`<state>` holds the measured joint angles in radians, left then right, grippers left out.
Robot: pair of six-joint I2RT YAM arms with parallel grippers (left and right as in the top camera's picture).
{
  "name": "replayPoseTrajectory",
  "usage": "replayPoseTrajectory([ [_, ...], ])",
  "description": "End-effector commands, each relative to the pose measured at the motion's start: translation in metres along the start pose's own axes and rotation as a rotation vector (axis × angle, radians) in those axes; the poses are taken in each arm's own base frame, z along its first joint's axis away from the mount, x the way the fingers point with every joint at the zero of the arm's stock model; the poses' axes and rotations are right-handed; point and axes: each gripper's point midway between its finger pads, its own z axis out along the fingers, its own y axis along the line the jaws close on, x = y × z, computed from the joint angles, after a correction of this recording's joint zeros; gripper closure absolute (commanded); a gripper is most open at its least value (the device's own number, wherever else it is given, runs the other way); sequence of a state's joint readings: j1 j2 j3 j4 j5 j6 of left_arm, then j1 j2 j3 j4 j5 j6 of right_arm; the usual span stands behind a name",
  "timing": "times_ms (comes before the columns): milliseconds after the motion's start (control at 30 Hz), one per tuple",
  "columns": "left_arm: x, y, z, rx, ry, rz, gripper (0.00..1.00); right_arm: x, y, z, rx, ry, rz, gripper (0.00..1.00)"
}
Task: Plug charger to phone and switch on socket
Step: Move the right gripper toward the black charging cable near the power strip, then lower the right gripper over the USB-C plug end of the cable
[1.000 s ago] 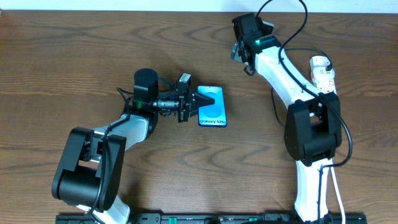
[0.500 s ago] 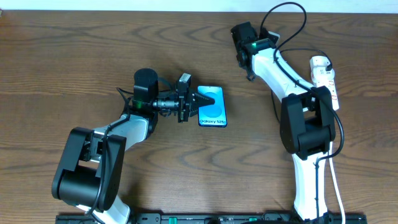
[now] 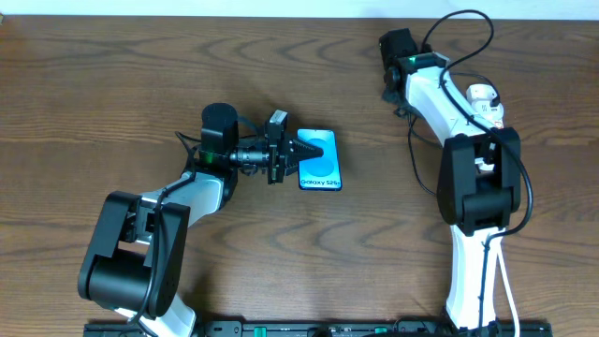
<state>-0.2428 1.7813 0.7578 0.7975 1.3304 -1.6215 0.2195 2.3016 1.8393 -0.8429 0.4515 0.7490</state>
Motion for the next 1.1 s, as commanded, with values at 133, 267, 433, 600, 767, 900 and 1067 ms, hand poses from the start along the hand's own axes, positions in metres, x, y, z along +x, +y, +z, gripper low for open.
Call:
replayPoseTrajectory([
  [133, -0.003, -0.017, -0.001, 0.02, -0.02, 0.069, 0.92, 0.035, 0.035, -0.03, -0.067, 0.046, -0.169, 0.09],
  [267, -0.006, -0.018, -0.001, 0.022, -0.038, 0.069, 0.92, 0.043, 0.045, -0.041, -0.071, 0.023, -0.209, 0.01],
  [433, -0.01, -0.018, -0.001, 0.026, -0.064, 0.069, 0.93, 0.031, 0.078, -0.036, -0.165, -0.067, -0.269, 0.08],
  [600, -0.01, -0.018, -0.001, 0.026, -0.063, 0.069, 0.93, 0.023, 0.087, -0.014, -0.175, -0.106, -0.232, 0.2],
  [767, -0.01, -0.018, -0.001, 0.026, -0.064, 0.068, 0.92, 0.012, 0.077, 0.005, -0.133, -0.132, -0.197, 0.2],
  [900, -0.01, -0.018, -0.001, 0.026, -0.064, 0.068, 0.92, 0.005, 0.069, 0.013, -0.083, -0.164, -0.186, 0.17],
  [1067, -0.011, -0.018, -0.001, 0.026, -0.065, 0.068, 0.93, 0.004, 0.053, 0.015, -0.015, -0.168, -0.198, 0.14],
])
